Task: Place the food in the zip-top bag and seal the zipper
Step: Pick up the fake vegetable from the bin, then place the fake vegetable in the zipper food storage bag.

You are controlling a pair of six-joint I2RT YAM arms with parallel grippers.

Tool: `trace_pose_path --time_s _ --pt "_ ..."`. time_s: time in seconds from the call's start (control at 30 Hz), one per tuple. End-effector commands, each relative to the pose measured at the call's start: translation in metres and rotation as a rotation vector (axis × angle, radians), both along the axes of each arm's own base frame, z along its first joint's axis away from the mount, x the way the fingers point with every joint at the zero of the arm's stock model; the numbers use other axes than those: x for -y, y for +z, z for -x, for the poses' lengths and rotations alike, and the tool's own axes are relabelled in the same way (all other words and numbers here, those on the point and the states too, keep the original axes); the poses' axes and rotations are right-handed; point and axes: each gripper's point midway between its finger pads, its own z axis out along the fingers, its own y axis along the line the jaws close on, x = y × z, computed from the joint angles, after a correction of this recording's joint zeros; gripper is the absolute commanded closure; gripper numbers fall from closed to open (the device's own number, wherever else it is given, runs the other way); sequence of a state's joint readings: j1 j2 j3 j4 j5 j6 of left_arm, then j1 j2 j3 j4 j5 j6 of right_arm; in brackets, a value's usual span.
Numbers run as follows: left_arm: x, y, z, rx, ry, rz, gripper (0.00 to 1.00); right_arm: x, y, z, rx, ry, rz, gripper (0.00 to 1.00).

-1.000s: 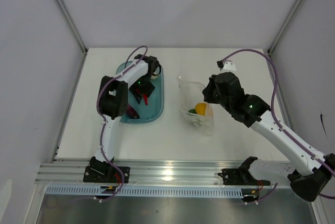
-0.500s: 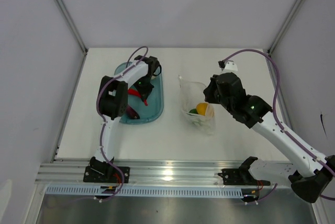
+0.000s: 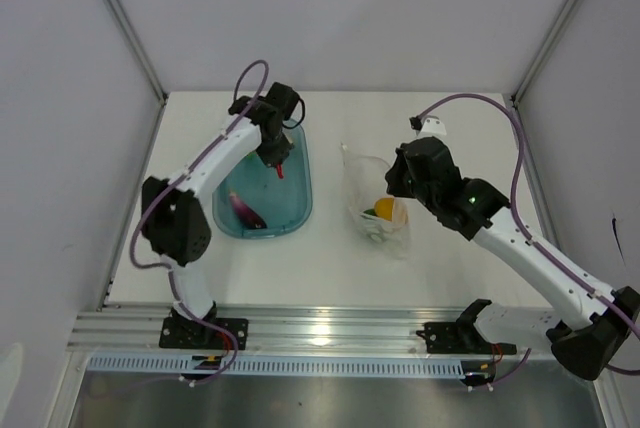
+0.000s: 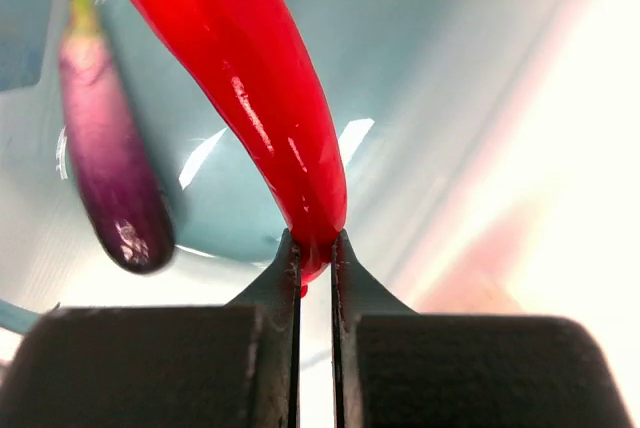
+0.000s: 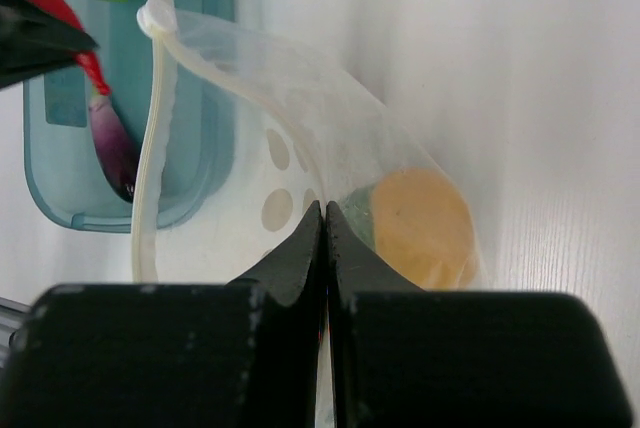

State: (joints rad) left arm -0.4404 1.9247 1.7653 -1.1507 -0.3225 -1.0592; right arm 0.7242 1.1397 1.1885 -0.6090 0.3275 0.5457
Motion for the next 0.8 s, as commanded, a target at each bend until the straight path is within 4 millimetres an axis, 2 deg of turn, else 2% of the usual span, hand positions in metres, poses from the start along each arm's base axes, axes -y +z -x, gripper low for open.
trace_pose_path --time_s 0.0,0.03,0.1,0.13,0.17,0.2,0.23,0.27,0.3,0.43,0.47,0.7,0.77 --pt "0.027 0.103 0.002 0.317 -0.225 0.047 0.99 -0.004 0.007 -0.009 0.033 -0.011 -0.02 1.0" --pt "0.029 0.121 0.014 0.366 -0.301 0.053 0.99 -0.004 0.008 -0.009 0.034 -0.011 -0.021 1.0" --pt "0.052 0.153 0.018 0.494 -0.434 0.128 0.99 -0.004 0.006 -0.01 0.032 -0.01 -0.014 1.0" --pt "0.071 0.153 0.034 0.498 -0.584 0.205 0.99 -0.004 0.006 -0.01 0.032 -0.009 -0.012 1.0" --pt "0.076 0.168 0.054 0.554 -0.672 0.281 0.99 -0.004 0.006 -0.01 0.033 -0.011 -0.012 1.0" --pt "0.097 0.183 0.058 0.658 -0.778 0.373 0.99 -0.003 0.006 -0.011 0.034 -0.014 -0.009 1.0" --pt "0.107 0.196 0.071 0.713 -0.877 0.433 1.0 -0.004 0.006 -0.012 0.033 -0.015 -0.006 1.0" --pt "0.119 0.194 0.094 0.705 -0.973 0.537 0.99 -0.004 0.006 -0.012 0.034 -0.015 -0.004 1.0" --pt "0.122 0.214 0.106 0.764 -1.016 0.585 0.99 -0.004 0.007 -0.013 0.035 -0.015 -0.003 1.0" --pt "0.142 0.226 0.152 0.681 -1.184 0.827 0.99 -0.006 0.006 -0.015 0.036 -0.012 0.007 1.0" --pt "0.147 0.228 0.174 0.632 -1.267 0.935 0.99 -0.006 0.007 -0.016 0.037 -0.014 0.009 1.0" --pt "0.156 0.237 0.224 0.51 -1.26 1.16 1.0 -0.003 0.01 -0.025 0.063 -0.034 0.053 1.0" --pt "0.158 0.234 0.233 0.456 -1.245 1.215 0.99 -0.001 0.01 -0.027 0.073 -0.04 0.066 1.0"
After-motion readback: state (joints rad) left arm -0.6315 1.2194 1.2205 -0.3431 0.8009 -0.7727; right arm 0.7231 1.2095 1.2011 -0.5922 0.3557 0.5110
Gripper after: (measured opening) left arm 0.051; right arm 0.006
